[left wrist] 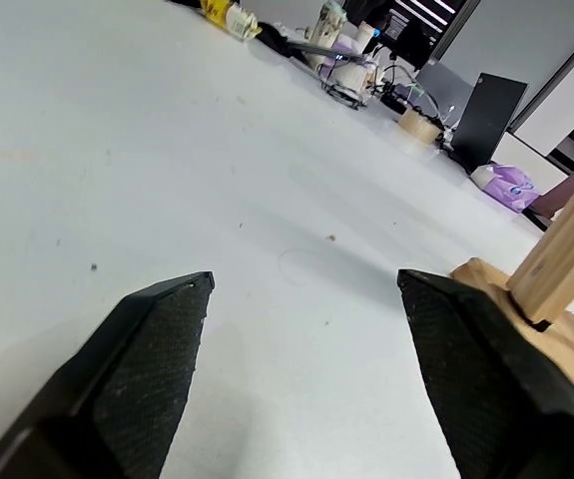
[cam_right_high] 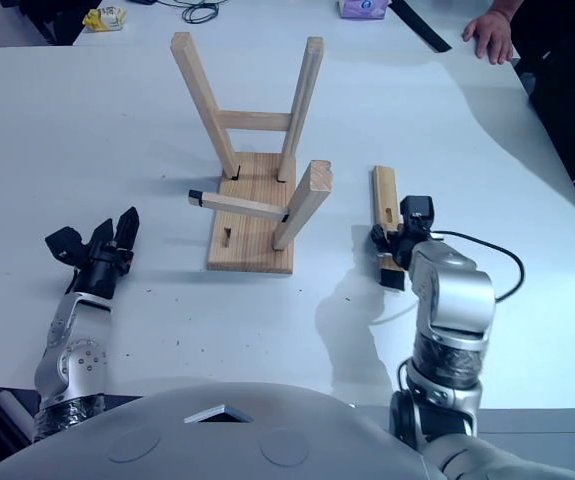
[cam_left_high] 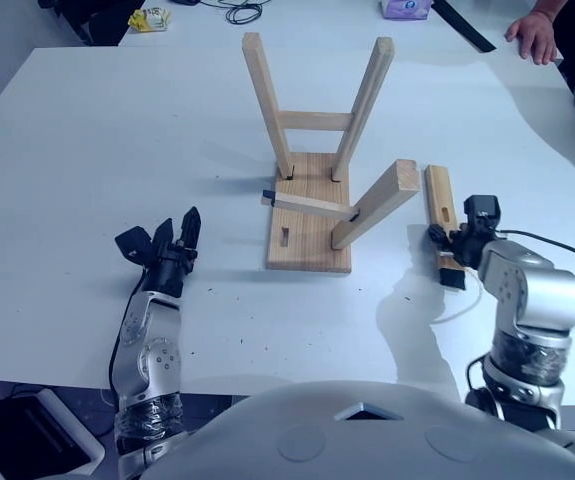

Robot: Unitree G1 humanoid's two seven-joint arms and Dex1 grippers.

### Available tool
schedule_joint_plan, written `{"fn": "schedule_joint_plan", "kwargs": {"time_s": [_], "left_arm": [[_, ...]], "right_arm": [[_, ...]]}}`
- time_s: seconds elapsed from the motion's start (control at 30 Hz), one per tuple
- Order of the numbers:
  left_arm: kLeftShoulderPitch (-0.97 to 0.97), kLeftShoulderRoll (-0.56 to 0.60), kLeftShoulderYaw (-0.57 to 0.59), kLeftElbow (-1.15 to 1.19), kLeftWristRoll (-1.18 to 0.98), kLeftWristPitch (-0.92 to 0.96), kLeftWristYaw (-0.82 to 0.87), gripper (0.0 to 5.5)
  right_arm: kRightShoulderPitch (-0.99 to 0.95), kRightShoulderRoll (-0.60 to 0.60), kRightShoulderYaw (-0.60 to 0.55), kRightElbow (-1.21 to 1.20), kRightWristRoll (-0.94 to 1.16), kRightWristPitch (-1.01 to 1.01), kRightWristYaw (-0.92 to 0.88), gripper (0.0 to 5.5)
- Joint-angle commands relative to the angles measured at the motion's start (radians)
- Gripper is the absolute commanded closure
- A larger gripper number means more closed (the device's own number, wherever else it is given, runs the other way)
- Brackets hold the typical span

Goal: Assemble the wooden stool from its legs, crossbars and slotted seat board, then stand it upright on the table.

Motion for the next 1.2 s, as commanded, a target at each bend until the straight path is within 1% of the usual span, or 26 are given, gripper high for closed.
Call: {"fn": "schedule_joint_plan", "kwargs": {"time_s": [0.03, 0.1, 0.23, 0.33, 0.43, 0.5, 0.53, 0.67, 0.73, 0.87, 0.97, 1.03, 1.1, 1.2], "left_arm": [[0.022, -0.015, -0.009, -0.029, 0.008, 0.007, 0.019, 2.07], [0.013, -0.015, -0.013, -0.023, 0.015, 0.007, 0.021, 2.07], [0.000, -0.008, -0.006, -0.012, 0.028, 0.003, 0.034, 2.07], [-0.009, -0.005, 0.010, 0.008, 0.057, -0.011, 0.057, 2.07], [-0.025, -0.012, 0.029, 0.011, 0.073, -0.028, 0.082, 2.07], [-0.030, -0.024, 0.035, -0.005, 0.090, -0.042, 0.112, 2.07], [-0.033, -0.033, 0.035, -0.013, 0.102, -0.050, 0.131, 2.07], [-0.060, -0.057, 0.051, -0.016, 0.117, -0.040, 0.215, 2.07], [-0.090, -0.048, 0.069, 0.000, 0.118, -0.020, 0.250, 2.07], [-0.184, -0.005, 0.112, 0.015, 0.082, -0.024, 0.253, 2.07], [-0.274, 0.040, 0.138, 0.003, 0.021, -0.007, 0.227, 2.07], [-0.317, 0.076, 0.141, -0.022, -0.020, 0.025, 0.206, 2.07], [-0.354, 0.103, 0.144, -0.042, -0.083, 0.065, 0.175, 2.07], [-0.403, 0.147, 0.130, -0.096, -0.197, 0.133, 0.112, 2.07]], "right_arm": [[0.040, -0.006, 0.014, 0.018, 0.025, 0.091, 0.001, 1.78], [0.046, 0.012, 0.005, 0.035, 0.022, 0.080, -0.010, 1.99], [0.049, 0.020, -0.011, 0.045, 0.046, 0.048, 0.005, 2.61], [0.028, -0.033, 0.003, 0.070, 0.081, 0.003, 0.048, 3.04], [0.007, -0.119, 0.033, 0.124, 0.101, -0.092, 0.100, 3.43], [-0.027, -0.168, 0.045, 0.198, 0.100, -0.173, 0.120, 3.43], [-0.046, -0.172, 0.040, 0.233, 0.102, -0.216, 0.122, 3.43], [-0.101, -0.157, 0.036, 0.322, 0.115, -0.361, 0.117, 3.43], [-0.149, -0.141, 0.022, 0.371, 0.125, -0.457, 0.111, 3.43], [-0.346, -0.068, -0.088, 0.531, 0.183, -0.685, 0.049, 3.43], [-0.499, -0.031, -0.210, 0.647, 0.277, -0.823, 0.013, 3.43], [-0.579, -0.019, -0.275, 0.689, 0.372, -0.861, 0.035, 3.43], [-0.637, -0.011, -0.328, 0.679, 0.499, -0.827, 0.081, 3.43], [-0.688, -0.028, -0.349, 0.632, 0.677, -0.763, 0.178, 3.43]]}}
